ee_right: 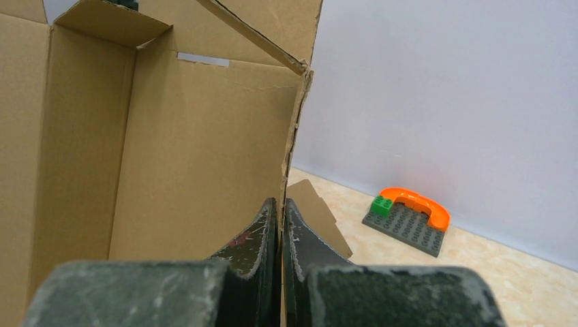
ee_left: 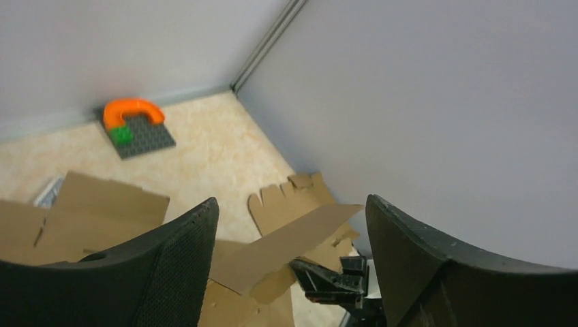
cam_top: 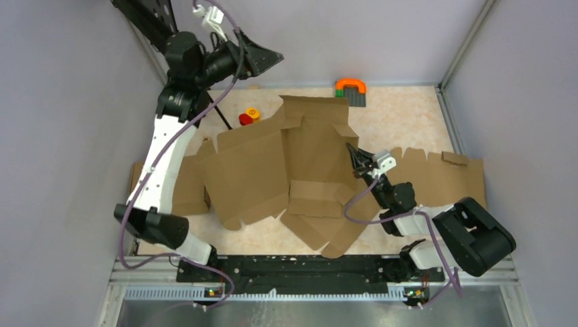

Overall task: Fold the paper box
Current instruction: Fold the paper box at the center of the board.

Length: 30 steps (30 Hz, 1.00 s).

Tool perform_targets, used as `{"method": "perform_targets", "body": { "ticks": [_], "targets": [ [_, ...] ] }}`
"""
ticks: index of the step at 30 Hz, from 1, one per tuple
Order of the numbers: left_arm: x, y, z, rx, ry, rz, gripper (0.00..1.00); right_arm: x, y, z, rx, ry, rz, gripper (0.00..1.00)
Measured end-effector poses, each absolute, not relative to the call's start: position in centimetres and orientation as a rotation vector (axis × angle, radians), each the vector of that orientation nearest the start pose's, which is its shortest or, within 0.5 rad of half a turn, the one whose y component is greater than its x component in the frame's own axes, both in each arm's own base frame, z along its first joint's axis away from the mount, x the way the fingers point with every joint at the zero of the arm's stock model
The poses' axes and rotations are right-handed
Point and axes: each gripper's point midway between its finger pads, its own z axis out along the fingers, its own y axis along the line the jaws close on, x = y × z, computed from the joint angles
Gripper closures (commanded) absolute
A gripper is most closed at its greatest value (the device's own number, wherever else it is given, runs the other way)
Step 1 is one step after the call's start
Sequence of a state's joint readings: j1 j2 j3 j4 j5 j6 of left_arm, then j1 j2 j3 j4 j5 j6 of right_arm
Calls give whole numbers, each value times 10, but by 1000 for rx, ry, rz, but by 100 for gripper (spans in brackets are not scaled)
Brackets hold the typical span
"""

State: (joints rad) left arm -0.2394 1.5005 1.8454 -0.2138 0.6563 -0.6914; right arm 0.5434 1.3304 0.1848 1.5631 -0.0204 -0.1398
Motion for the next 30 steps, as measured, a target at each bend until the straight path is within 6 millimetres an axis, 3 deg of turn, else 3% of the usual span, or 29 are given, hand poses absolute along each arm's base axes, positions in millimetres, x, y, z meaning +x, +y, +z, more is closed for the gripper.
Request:
{"method": "perform_targets", "body": {
  "ticks": [6,9,12,15,20,30],
  "targets": [
    [413,-244,429,120,1879,-1253,30,306,186,235,-422,1082,381,100],
    [419,-259,391,100,2020,-1277,35,305,187,235,-426,1081,383,100],
    [412,-272,369,120,2115,-1305,37,305,187,235,-426,1081,383,100],
    [398,-282,361,169,2163,-1334,40,306,186,235,-424,1081,382,100],
    [381,-291,365,269,2162,-1357,43,306,192,244,-419,1061,384,100],
    [350,-294,356,380,2197,-1291,41,313,196,248,-390,1085,342,100]
  ]
}}
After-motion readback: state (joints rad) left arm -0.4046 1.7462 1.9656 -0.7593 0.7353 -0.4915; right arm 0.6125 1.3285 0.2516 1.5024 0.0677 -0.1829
